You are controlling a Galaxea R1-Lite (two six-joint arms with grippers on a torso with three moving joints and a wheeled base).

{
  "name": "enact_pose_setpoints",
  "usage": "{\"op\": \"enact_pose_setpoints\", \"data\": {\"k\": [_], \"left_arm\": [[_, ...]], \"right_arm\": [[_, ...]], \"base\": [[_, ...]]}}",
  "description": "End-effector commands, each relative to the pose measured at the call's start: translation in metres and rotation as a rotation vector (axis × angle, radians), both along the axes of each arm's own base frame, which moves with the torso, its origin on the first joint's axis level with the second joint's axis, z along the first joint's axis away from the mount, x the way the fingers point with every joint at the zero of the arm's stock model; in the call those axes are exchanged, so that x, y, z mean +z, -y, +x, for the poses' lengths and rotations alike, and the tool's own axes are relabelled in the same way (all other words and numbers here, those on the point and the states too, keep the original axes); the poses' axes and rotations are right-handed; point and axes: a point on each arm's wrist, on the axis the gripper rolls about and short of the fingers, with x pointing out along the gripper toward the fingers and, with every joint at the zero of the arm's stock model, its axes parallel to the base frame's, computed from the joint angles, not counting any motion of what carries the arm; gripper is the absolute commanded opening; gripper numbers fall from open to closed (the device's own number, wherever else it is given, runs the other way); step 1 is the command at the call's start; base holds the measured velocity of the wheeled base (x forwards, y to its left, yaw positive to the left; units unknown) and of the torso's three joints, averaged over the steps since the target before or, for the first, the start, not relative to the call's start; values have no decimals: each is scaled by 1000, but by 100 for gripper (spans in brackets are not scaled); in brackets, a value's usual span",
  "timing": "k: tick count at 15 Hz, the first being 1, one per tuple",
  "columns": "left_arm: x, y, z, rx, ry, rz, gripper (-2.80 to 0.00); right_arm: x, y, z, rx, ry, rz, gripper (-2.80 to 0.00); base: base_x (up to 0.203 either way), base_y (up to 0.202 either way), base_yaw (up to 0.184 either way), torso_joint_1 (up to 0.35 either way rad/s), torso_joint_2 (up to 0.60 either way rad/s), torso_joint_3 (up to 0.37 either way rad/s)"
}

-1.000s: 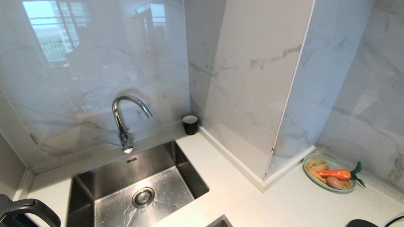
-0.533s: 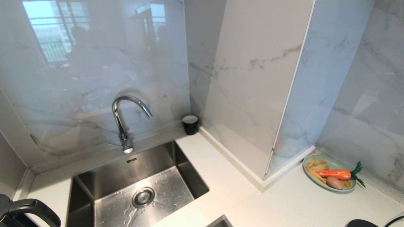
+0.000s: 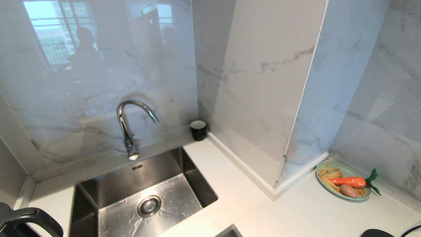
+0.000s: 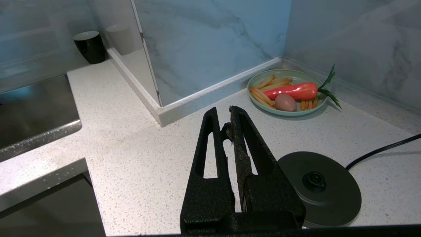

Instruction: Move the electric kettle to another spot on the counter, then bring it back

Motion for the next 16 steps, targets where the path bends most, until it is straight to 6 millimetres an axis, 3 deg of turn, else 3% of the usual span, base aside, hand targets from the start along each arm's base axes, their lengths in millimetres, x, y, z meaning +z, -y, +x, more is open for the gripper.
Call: {"op": "enact_pose_setpoints", "data": {"k": [1, 16], "left_arm": [[0, 0, 0, 1, 0, 0, -280], [0, 0, 0, 1, 0, 0, -280]], "right_arm": [[0, 0, 0, 1, 2, 1, -280], [0, 0, 0, 0, 2, 1, -280]], "base": [[0, 0, 0, 0, 0, 0], [0, 0, 0, 0, 0, 0]]}}
